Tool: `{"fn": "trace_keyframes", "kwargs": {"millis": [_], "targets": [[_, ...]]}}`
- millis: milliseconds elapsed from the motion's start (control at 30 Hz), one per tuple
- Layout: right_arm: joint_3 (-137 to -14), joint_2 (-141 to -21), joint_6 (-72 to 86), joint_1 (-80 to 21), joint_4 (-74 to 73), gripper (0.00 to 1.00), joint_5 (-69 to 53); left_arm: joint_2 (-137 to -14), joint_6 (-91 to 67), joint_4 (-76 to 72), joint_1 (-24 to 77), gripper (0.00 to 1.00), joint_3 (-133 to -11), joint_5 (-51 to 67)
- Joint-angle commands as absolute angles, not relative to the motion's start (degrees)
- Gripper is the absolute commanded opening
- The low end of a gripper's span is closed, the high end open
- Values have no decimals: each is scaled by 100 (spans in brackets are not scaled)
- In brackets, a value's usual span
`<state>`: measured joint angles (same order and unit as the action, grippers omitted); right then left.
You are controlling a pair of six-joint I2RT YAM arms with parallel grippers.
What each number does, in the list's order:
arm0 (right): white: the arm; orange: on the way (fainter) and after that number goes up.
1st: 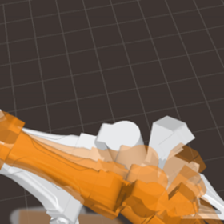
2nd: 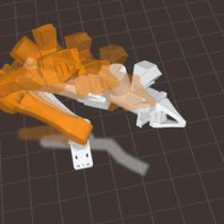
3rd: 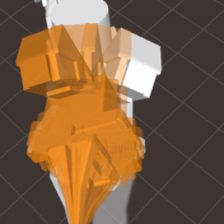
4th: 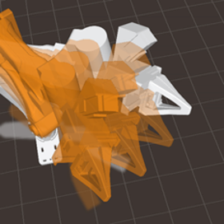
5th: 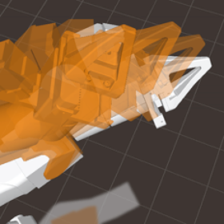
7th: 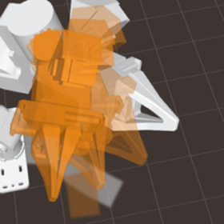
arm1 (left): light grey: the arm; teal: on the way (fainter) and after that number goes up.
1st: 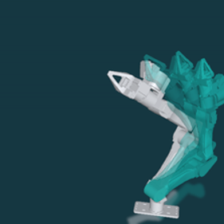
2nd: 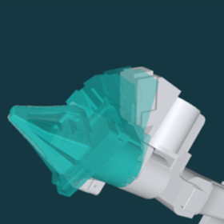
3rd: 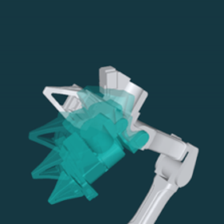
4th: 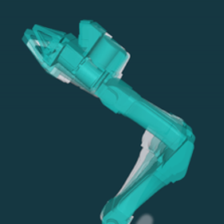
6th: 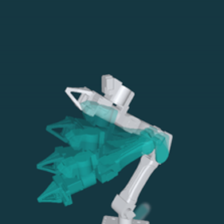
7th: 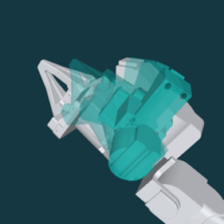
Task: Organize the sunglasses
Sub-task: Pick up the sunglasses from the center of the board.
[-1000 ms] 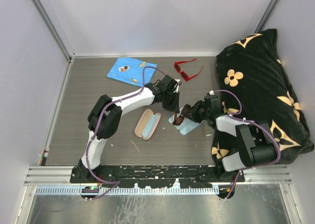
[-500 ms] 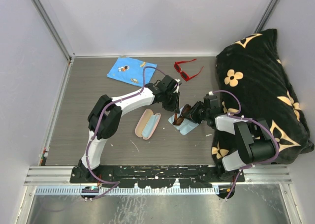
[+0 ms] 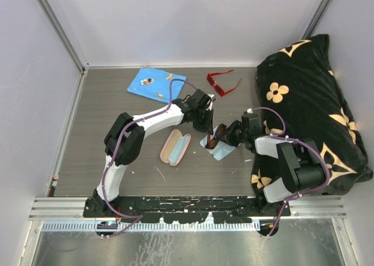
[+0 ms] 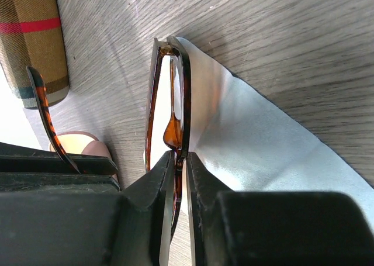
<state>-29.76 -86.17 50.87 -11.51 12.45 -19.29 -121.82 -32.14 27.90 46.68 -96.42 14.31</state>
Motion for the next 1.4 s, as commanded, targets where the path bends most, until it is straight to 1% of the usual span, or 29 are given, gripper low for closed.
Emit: {"fn": "trace_keyframes", "kwargs": {"millis": [0, 167, 267, 300, 433, 633, 767, 933, 1133, 1367], "targets": [[-3144, -8676, 5032, -1130, 1505, 17, -2030, -12083, -3234, 2613, 4718, 0, -9903, 1571], [-3122, -8660, 5015, -1129, 1555, 9, -2034, -12068, -3226, 2622, 4725, 0, -9890, 1610], [-3116, -8575, 4973, -1133, 1560, 2, -2030, -12042, -3209, 2614, 4724, 0, -9892, 1629], [-3114, -8535, 4955, -1133, 1552, 1, -2030, -12035, -3201, 2613, 4721, 1, -9895, 1641], [-3147, -8318, 4852, -1133, 1445, 0, -2030, -12018, -3142, 2634, 4720, 8, -9983, 1692], [-3214, -7945, 4682, -1133, 1252, 1, -2061, -12027, -3027, 2728, 4721, 24, -10172, 1744], [-3229, -7783, 4666, -1134, 1256, 1, -2242, -12059, -2940, 2824, 4724, 33, -10355, 1757], [-3242, -7557, 4659, -1134, 1094, 0, -2249, -11997, -2845, 2844, 4699, 46, -10542, 1771], [-3182, -7254, 4755, -1133, 972, 1, -2143, -11736, -2757, 2864, 4599, 53, -10602, 1778], [-3136, -6916, 4853, -1132, 814, 1, -1994, -11276, -2662, 2836, 4470, 54, -10205, 1576]]}}
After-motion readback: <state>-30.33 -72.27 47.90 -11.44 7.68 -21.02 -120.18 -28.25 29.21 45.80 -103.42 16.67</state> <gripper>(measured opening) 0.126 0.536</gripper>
